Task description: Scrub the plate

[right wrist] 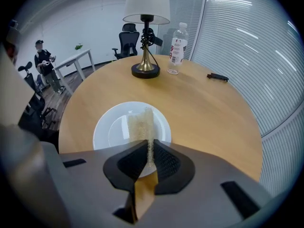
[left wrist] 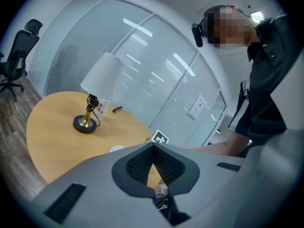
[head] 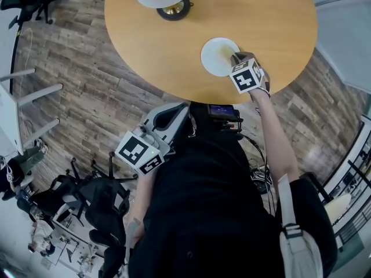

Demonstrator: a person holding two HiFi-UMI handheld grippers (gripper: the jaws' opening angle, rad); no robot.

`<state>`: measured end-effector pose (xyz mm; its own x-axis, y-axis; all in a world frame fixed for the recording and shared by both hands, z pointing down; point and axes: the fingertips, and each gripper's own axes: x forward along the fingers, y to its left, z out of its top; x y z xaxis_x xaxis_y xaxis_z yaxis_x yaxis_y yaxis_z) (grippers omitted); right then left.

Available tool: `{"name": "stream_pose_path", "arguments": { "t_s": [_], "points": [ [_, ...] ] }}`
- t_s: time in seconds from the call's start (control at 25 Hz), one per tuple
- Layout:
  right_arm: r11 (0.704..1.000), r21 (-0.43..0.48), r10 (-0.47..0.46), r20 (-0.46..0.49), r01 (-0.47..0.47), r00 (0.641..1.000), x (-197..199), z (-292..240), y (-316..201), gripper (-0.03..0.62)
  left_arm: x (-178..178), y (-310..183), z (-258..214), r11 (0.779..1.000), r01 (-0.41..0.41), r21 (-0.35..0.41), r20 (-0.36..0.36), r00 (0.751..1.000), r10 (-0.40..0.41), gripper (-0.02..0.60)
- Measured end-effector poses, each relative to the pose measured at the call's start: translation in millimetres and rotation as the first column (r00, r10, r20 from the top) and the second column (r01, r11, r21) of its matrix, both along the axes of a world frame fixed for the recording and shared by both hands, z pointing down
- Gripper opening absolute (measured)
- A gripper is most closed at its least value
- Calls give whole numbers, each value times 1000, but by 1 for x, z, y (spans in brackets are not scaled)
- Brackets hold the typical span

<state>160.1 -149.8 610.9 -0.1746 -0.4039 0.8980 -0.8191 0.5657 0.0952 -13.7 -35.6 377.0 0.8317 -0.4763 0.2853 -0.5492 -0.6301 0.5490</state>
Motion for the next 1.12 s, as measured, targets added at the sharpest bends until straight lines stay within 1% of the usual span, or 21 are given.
{"name": "stream_pose_path", "arguments": {
  "t_s": [0.08,0.24,0.32,0.4,0.48,0.6,0.68,0.8,0.96,1.12],
  "points": [
    [1000,-2,-29,-6,29,1000,-12,3,-2,29,-4,-1,0,1000,16,-2,1,1000,-16,12],
    [992,24,-125,-63,127,990,-36,8,-5,29,-17,2,4,999,50,-9,1,999,-50,12],
    [987,32,-155,-53,157,987,-49,6,-7,29,-23,3,6,998,67,-13,0,998,-67,12],
    [987,40,-156,-21,157,987,-58,1,-9,29,-27,4,8,997,79,-15,-4,997,-79,12],
    [989,48,-138,24,137,990,-63,-8,-10,29,-30,5,8,996,86,-15,-12,996,-86,12],
    [996,37,-89,129,85,988,-67,-24,-5,29,-34,11,6,997,82,-9,-23,996,-83,12],
    [999,15,-45,207,43,977,-67,-34,1,29,-40,14,4,997,74,0,-27,997,-74,12],
    [1000,-4,-23,328,26,944,-75,-59,19,29,-50,22,-3,998,53,21,-39,998,-52,12],
    [999,45,-15,447,-6,894,-96,-104,50,29,-72,40,-14,998,24,55,-45,999,-21,12],
    [993,110,-30,590,-44,807,-131,-160,80,29,-96,57,-20,997,10,77,-66,998,-5,12]
  ]
}}
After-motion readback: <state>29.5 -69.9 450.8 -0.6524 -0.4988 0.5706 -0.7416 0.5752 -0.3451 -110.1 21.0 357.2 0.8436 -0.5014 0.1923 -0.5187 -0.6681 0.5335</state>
